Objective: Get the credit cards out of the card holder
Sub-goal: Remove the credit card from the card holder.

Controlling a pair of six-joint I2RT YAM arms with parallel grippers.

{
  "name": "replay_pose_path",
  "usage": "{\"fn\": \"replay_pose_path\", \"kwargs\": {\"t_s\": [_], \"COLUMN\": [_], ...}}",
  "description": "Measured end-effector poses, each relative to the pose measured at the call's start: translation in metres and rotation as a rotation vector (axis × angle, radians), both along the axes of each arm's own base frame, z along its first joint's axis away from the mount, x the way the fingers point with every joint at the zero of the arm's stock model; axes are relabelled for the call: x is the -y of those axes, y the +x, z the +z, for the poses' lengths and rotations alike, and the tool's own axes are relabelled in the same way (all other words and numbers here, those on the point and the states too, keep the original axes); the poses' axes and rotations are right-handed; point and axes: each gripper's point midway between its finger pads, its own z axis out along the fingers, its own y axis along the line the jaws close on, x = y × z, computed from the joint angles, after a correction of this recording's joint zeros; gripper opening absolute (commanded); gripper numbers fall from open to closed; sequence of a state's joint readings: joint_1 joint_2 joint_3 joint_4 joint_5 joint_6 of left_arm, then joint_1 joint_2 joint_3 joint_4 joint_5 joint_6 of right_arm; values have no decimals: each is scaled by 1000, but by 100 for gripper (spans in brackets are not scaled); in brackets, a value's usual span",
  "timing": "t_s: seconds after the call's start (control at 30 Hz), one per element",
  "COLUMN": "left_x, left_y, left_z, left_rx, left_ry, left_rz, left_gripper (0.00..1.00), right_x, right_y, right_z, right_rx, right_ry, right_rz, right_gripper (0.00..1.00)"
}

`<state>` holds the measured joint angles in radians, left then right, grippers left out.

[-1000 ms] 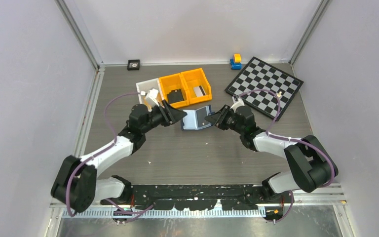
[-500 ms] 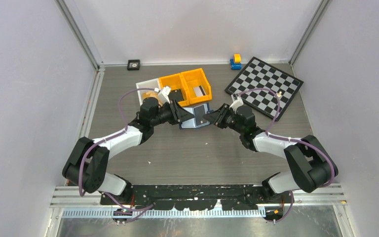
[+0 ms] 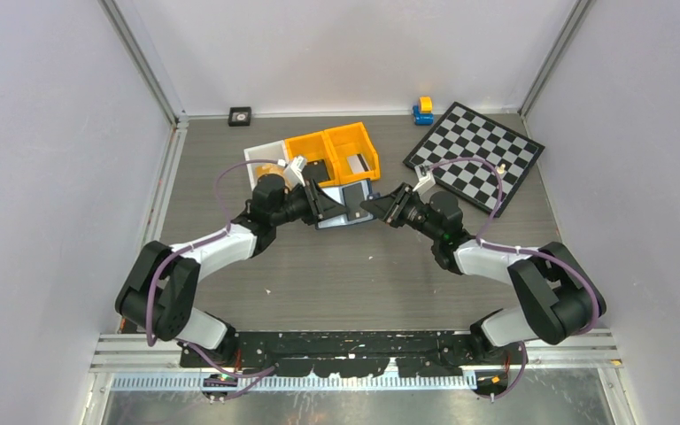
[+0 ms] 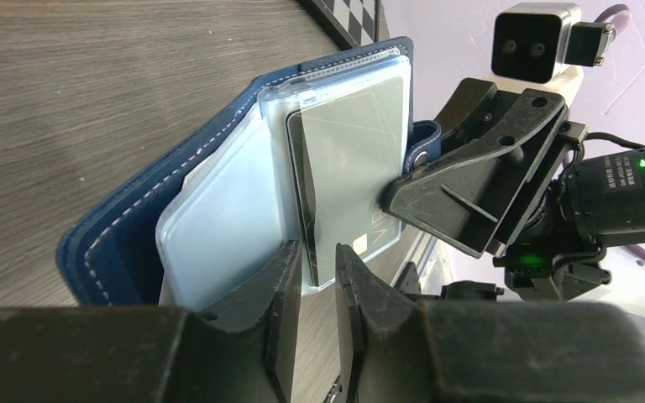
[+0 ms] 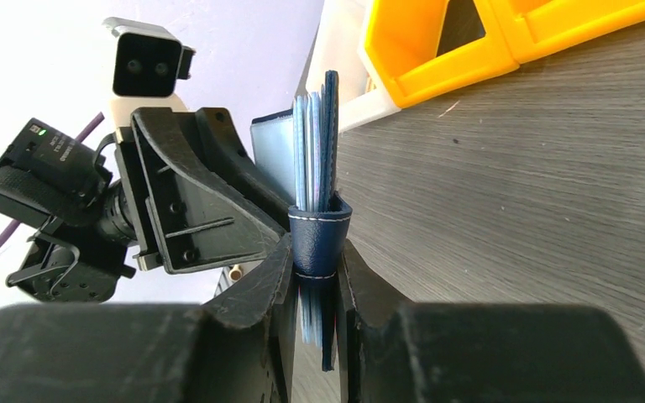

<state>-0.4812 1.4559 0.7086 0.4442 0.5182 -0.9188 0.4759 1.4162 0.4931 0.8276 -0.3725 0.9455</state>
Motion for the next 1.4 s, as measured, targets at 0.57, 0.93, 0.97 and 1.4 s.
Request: {"fn": "replay_pose_path", "kwargs": {"t_s": [0.57,0.93,0.97,1.4], "left_x": [2,4,4,6], "left_y": [5,10,11,15], "left_z": [17,34,35,44], "left_rx": [-29,-10,-7,-3], "left_ry": [-133,-269,-281,-368], "left_rz": [-37,-58,-60,-79], "left_gripper": [28,25,24,16], "right_x": [-5,-2,-2,1], "right_y": [3,8,9,16], "right_z": [13,22,22,25], "right_rx": [35,53,51,30], "right_ry": [103,148,155,226], "right_rz": [22,10,8,4], "right_gripper": [1,1,1,1]}}
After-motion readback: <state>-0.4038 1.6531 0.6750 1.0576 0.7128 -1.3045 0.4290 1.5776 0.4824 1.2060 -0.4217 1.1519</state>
